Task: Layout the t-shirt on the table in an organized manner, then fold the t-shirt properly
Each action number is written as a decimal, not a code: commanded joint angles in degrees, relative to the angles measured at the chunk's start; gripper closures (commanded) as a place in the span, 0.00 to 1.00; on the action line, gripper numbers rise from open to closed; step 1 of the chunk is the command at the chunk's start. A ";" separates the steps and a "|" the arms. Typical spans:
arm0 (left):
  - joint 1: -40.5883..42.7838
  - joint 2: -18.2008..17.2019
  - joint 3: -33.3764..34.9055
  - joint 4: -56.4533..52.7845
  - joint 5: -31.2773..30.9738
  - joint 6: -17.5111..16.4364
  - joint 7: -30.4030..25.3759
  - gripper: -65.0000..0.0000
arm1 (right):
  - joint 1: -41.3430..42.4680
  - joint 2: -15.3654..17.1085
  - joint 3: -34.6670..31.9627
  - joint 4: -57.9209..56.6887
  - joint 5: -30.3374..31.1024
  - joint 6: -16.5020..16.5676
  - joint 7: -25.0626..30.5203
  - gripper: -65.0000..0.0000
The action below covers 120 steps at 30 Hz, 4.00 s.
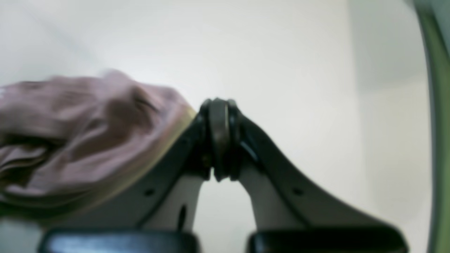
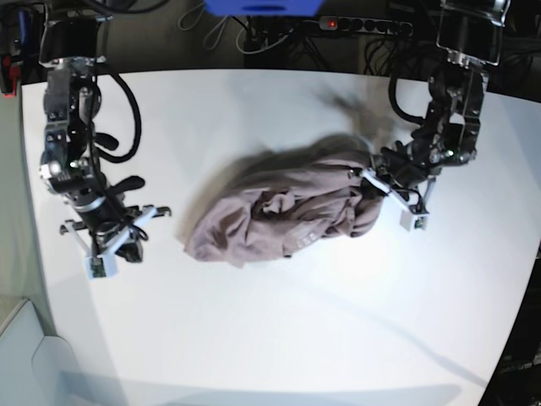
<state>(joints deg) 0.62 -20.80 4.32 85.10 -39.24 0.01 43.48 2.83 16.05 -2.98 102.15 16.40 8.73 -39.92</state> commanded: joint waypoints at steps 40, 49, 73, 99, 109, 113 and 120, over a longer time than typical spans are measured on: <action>-0.58 -0.08 0.30 1.01 -0.45 -0.32 -0.45 0.99 | 16.55 -8.71 -33.81 -19.64 0.26 -0.07 3.04 0.46; -0.84 -0.08 0.30 0.75 -0.45 -0.32 -0.45 0.99 | 18.66 -8.80 -33.81 -24.74 0.26 -0.07 2.95 0.76; -0.40 -0.08 0.30 1.01 -0.45 -0.32 -0.54 0.99 | 18.93 -0.80 -12.18 -11.12 0.26 -0.16 1.02 1.00; -0.40 0.01 -1.37 1.80 -0.98 -0.32 -0.63 0.99 | 2.05 -1.86 20.70 -8.48 0.26 -0.16 0.76 1.00; 1.79 2.47 -11.31 7.95 -0.98 -0.32 -0.01 0.99 | -0.32 -0.36 24.65 -8.48 0.26 -0.16 0.76 1.00; 1.79 2.73 -11.39 7.95 -0.98 -0.32 -0.36 0.99 | -2.35 -0.63 23.95 -7.42 0.34 -0.16 0.76 1.00; 1.88 2.82 -11.57 7.25 -0.71 -0.32 -0.10 0.99 | -7.89 -2.65 14.72 3.04 0.43 -0.16 0.58 1.00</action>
<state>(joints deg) 3.27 -17.30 -6.83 91.44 -39.57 0.03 44.45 -5.39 12.67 11.27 104.22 16.82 8.34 -40.53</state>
